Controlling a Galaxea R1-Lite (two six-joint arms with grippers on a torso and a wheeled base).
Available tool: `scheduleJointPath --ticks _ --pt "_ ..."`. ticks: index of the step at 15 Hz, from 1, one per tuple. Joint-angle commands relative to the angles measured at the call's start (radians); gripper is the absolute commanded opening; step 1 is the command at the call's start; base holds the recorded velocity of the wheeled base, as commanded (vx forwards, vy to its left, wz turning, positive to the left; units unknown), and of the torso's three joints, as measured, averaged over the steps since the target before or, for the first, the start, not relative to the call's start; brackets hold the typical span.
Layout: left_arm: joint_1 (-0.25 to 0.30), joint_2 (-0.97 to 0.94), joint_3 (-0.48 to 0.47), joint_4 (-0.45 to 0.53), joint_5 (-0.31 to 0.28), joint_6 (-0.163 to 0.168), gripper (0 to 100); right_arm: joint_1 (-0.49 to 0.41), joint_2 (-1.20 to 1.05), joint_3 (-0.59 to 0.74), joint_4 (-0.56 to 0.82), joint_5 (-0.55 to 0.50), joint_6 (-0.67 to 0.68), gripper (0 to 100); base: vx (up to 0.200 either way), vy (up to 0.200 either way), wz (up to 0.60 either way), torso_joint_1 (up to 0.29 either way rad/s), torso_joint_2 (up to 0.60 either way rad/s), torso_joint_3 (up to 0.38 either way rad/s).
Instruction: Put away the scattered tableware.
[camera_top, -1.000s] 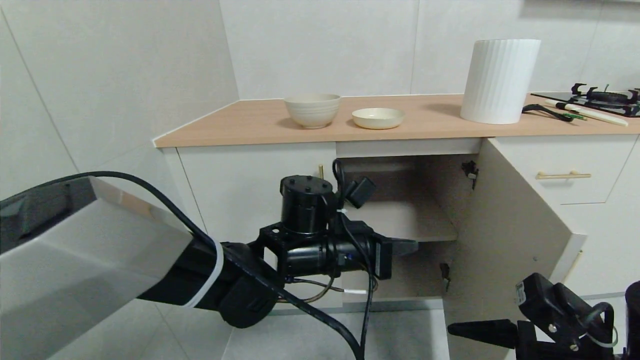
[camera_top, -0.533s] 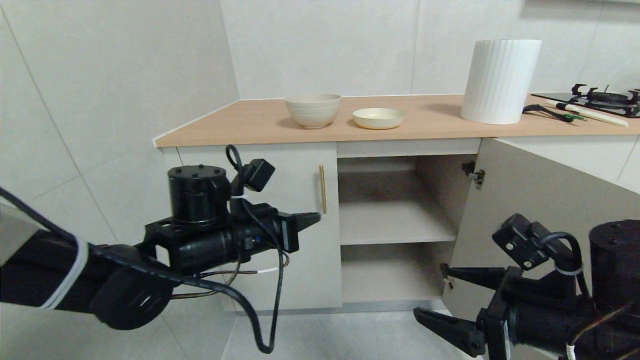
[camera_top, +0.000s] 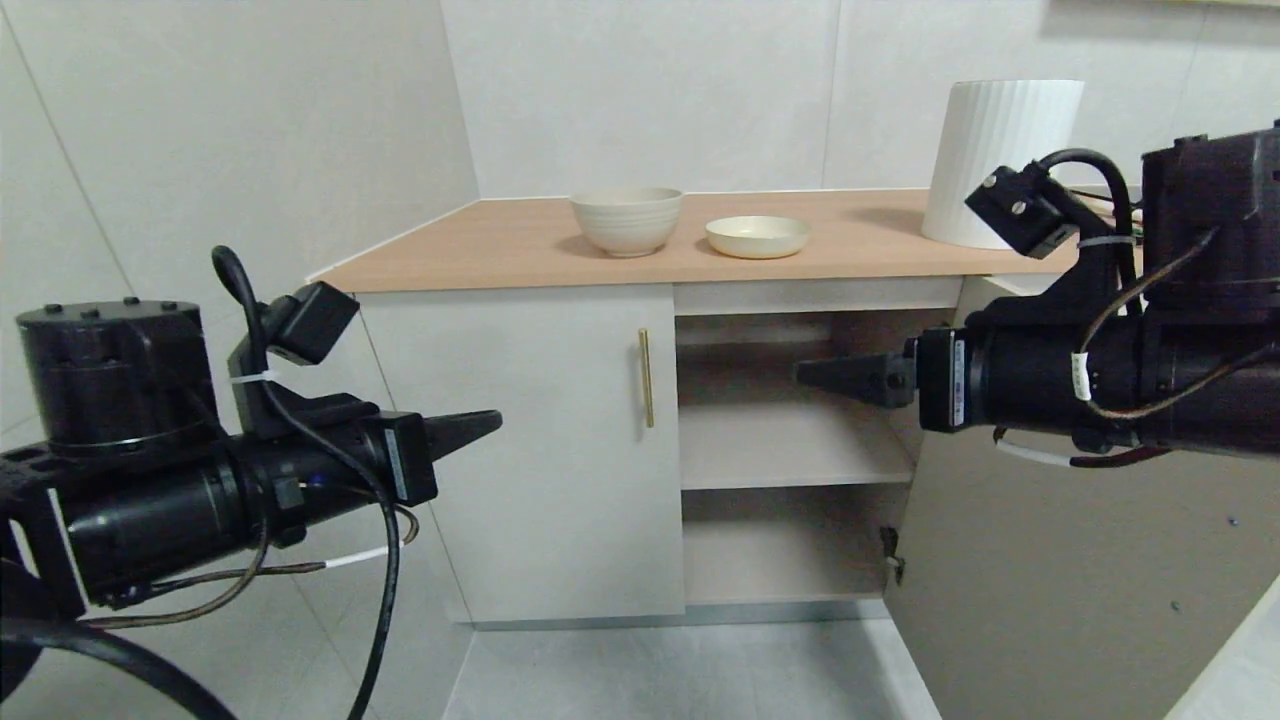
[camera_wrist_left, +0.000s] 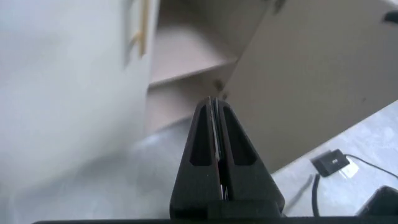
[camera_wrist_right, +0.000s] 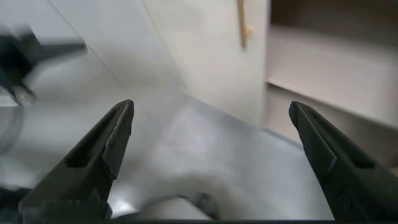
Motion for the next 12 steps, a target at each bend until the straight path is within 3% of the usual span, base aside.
scheduleJointPath --ticks 1,2,3,6,7,12 --pt "0.032 -0.087 -0.050 0.063 -0.005 -0.002 0 -0.006 -0.032 -0.013 0.022 -0.027 0.032 100 0.000 0.000 0.00 0.000 0.00 0.000" --pt "0.032 -0.093 -0.064 0.089 -0.010 -0.005 0 -0.006 -0.043 -0.011 0.017 -0.044 0.034 100 0.000 0.000 0.00 0.000 0.00 0.000" --pt "0.034 -0.091 -0.076 0.092 -0.013 -0.019 100 -0.004 -0.051 -0.010 0.017 -0.045 0.038 100 0.000 0.000 0.00 0.000 0.00 0.000" --pt "0.032 -0.094 -0.130 0.091 -0.021 -0.158 100 -0.004 -0.058 0.001 0.015 -0.042 0.061 100 0.000 0.000 0.00 0.000 0.00 0.000" --pt "0.032 -0.104 -0.134 0.083 -0.024 -0.171 100 -0.004 -0.065 0.000 0.017 -0.039 0.061 100 0.000 0.000 0.00 0.000 0.00 0.000" --pt "0.022 -0.153 -0.131 0.081 -0.024 -0.164 100 -0.004 -0.069 0.003 0.026 -0.047 0.060 100 0.000 0.000 0.00 0.000 0.00 0.000"
